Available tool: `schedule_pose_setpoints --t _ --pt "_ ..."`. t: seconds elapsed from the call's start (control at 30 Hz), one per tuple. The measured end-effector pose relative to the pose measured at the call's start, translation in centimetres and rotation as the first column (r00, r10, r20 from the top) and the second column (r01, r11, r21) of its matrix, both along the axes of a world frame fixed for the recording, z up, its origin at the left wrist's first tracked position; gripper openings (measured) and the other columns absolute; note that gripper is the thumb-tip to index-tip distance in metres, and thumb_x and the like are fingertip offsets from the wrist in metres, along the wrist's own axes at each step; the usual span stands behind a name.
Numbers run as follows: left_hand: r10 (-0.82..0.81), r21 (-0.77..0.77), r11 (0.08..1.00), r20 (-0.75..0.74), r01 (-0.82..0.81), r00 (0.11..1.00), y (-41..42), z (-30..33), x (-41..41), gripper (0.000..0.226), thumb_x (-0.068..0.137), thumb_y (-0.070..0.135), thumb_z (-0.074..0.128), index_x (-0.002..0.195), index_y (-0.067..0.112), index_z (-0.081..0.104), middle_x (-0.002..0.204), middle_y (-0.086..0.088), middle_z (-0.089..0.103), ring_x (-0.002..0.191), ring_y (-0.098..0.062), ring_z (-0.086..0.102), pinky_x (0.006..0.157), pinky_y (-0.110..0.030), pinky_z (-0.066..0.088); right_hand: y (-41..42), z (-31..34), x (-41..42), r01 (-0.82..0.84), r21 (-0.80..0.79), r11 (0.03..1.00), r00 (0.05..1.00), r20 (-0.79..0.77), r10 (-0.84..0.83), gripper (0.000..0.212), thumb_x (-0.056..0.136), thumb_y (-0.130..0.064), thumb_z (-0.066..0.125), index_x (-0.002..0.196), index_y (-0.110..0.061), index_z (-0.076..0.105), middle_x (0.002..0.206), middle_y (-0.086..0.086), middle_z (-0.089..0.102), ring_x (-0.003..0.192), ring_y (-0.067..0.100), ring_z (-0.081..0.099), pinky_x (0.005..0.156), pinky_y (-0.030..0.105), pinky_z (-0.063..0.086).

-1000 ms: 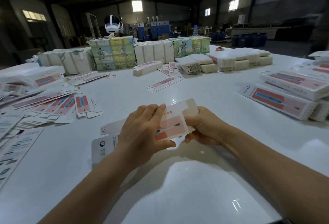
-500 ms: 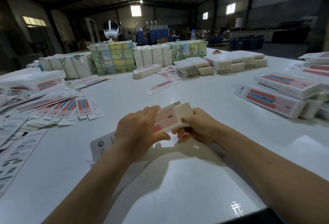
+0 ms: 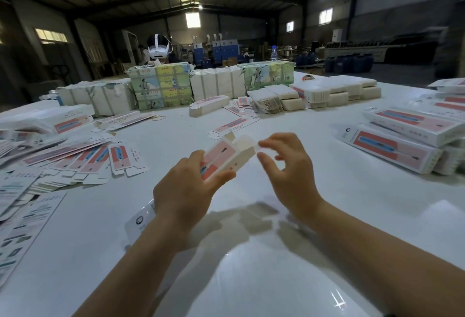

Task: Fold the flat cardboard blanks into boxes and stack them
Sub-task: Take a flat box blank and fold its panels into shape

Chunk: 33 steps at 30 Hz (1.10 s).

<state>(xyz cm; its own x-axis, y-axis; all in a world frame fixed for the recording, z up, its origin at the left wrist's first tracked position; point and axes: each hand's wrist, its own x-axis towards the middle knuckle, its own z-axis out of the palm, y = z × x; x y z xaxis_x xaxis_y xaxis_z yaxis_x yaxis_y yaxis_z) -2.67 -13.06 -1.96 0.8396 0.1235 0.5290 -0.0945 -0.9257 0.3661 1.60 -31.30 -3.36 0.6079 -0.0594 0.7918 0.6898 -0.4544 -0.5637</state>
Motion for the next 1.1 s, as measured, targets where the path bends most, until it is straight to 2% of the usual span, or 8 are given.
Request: schedule_pose_setpoints --t 0.13,0.47,0.63,0.7,0.77,0.87,0.97,1.1 --pt "-0.027 0.005 1.0 0.011 0.027 1.0 -0.7 -0.3 0.0 0.091 0.061 0.084 0.027 0.13 0.028 0.046 0.117 0.004 0.059 0.088 -0.018 0.059 0.07 -0.038 0.057 1.3 -0.4 -0.7 0.02 -0.169 0.986 1.0 0.025 -0.016 0.027 0.088 -0.014 0.058 0.109 -0.004 0.07 0.114 0.011 0.061 0.11 0.022 0.046 0.093 0.015 0.033" --pt "-0.204 0.063 0.977 0.012 0.203 0.979 0.3 -0.2 -0.5 0.091 0.067 0.083 0.036 0.135 0.023 0.045 0.119 0.002 0.06 0.09 -0.016 0.059 0.069 -0.034 0.058 0.8 0.9 -1.8 -0.322 -0.073 0.944 0.919 -0.266 0.293 0.03 0.081 -0.02 0.043 0.094 -0.018 0.07 0.139 -0.02 0.035 0.133 -0.007 0.014 0.103 0.003 0.01" --pt "-0.168 0.079 0.983 -0.017 0.169 0.986 0.1 -0.1 -0.7 0.093 0.065 0.084 0.031 0.136 0.025 0.044 0.119 0.003 0.06 0.088 -0.013 0.057 0.068 -0.03 0.056 1.0 0.7 -2.2 -0.223 -0.053 0.973 0.966 -0.147 0.213 0.039 0.082 -0.014 0.049 0.12 -0.021 0.051 0.121 -0.009 0.054 0.123 0.0 0.042 0.108 0.049 0.033" --pt "-0.131 0.086 0.988 -0.015 0.132 0.991 -0.2 -0.1 -0.7 0.096 0.062 0.083 0.024 0.136 0.025 0.043 0.118 0.003 0.06 0.09 -0.014 0.058 0.069 -0.031 0.056 1.5 0.4 -2.4 -0.188 -0.093 0.978 0.976 -0.126 0.176 0.053 0.088 -0.01 0.049 0.133 -0.03 0.03 0.121 -0.008 0.055 0.112 -0.018 0.038 0.109 0.056 0.028" --pt "-0.078 0.119 0.99 -0.003 0.078 0.997 -0.6 -0.1 -0.6 0.097 0.062 0.084 0.018 0.137 0.026 0.042 0.115 0.004 0.06 0.089 -0.015 0.057 0.069 -0.032 0.055 2.1 0.1 -2.5 -0.153 -0.142 0.978 0.982 -0.134 0.134 0.052 0.091 -0.013 0.04 0.137 -0.03 0.021 0.129 0.001 0.055 0.111 -0.016 0.031 0.11 0.058 0.025" --pt "-0.027 0.185 0.982 0.008 0.025 1.0 -1.2 -0.2 -0.6 0.098 0.062 0.083 0.011 0.136 0.026 0.041 0.109 0.002 0.06 0.09 -0.019 0.056 0.069 -0.036 0.053 2.5 -0.2 -2.8 -0.139 -0.176 0.974 0.977 -0.187 0.106 0.055 0.09 -0.021 0.029 0.145 -0.02 0.024 0.139 0.007 0.048 0.121 -0.001 0.022 0.112 0.055 0.025" --pt "0.002 0.233 0.972 0.02 -0.007 1.0 -1.3 -0.1 -0.6 0.098 0.064 0.082 0.008 0.137 0.025 0.04 0.109 0.001 0.061 0.091 -0.02 0.057 0.068 -0.034 0.051 2.5 -0.1 -2.7 -0.144 -0.198 0.97 0.975 -0.196 0.105 0.058 0.09 -0.02 0.029 0.147 -0.016 0.025 0.14 0.003 0.046 0.121 -0.007 0.018 0.114 0.053 0.023" --pt "0.01 0.237 0.971 0.057 -0.024 0.998 -1.5 0.2 -1.0 0.091 0.072 0.079 0.017 0.134 0.02 0.047 0.101 -0.005 0.064 0.083 -0.025 0.059 0.063 -0.036 0.052 2.2 0.6 -2.2 -0.227 0.111 0.968 0.927 -0.281 0.249 0.063 0.085 -0.035 0.045 0.141 -0.043 0.017 0.146 -0.014 0.031 0.129 -0.006 0.021 0.115 0.028 0.018"
